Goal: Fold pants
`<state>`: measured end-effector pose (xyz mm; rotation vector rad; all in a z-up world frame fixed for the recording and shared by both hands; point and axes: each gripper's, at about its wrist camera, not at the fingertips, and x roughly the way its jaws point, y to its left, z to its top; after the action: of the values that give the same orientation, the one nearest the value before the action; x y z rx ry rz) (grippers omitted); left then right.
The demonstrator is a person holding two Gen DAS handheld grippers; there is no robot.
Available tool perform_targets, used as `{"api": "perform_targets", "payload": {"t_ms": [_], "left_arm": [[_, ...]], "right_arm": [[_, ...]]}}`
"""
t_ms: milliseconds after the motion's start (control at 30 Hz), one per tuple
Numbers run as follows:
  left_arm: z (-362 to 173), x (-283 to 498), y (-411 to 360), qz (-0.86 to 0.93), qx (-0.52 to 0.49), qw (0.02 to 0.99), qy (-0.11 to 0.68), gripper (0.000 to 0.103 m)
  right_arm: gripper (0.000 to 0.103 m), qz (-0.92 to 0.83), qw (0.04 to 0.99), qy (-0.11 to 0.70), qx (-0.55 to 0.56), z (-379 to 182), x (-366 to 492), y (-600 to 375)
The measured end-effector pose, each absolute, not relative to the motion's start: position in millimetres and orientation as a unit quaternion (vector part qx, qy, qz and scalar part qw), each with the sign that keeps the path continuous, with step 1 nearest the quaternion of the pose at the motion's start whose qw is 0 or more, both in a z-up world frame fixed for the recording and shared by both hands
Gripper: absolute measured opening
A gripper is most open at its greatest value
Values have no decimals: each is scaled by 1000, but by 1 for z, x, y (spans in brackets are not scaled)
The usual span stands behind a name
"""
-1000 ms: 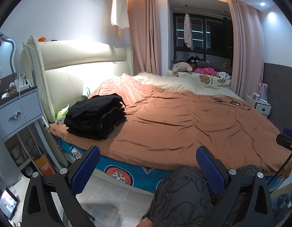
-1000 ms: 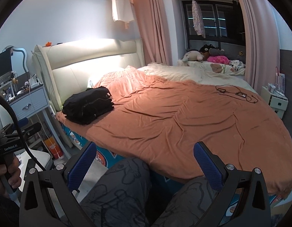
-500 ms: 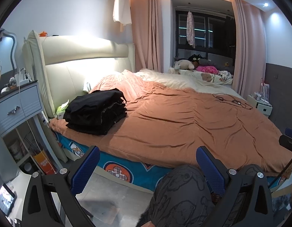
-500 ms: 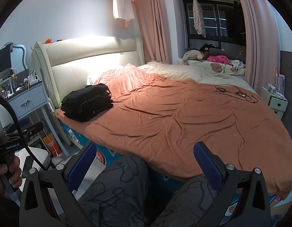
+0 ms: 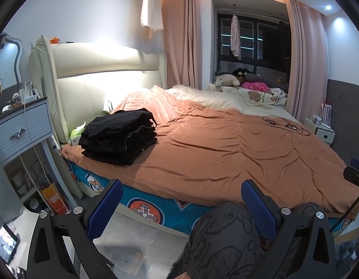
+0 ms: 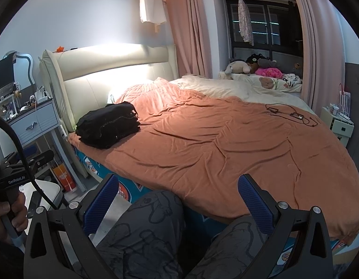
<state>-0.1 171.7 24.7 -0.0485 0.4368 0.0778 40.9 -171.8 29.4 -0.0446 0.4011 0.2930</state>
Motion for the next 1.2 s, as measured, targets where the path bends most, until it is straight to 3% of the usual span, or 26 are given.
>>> {"api": "perform_targets", "payload": {"t_ms": [1200], "left_arm": [[27, -14, 169, 44, -33, 976, 213, 103]], "right_arm": [[103, 148, 968, 201, -20, 31, 40, -173]]}}
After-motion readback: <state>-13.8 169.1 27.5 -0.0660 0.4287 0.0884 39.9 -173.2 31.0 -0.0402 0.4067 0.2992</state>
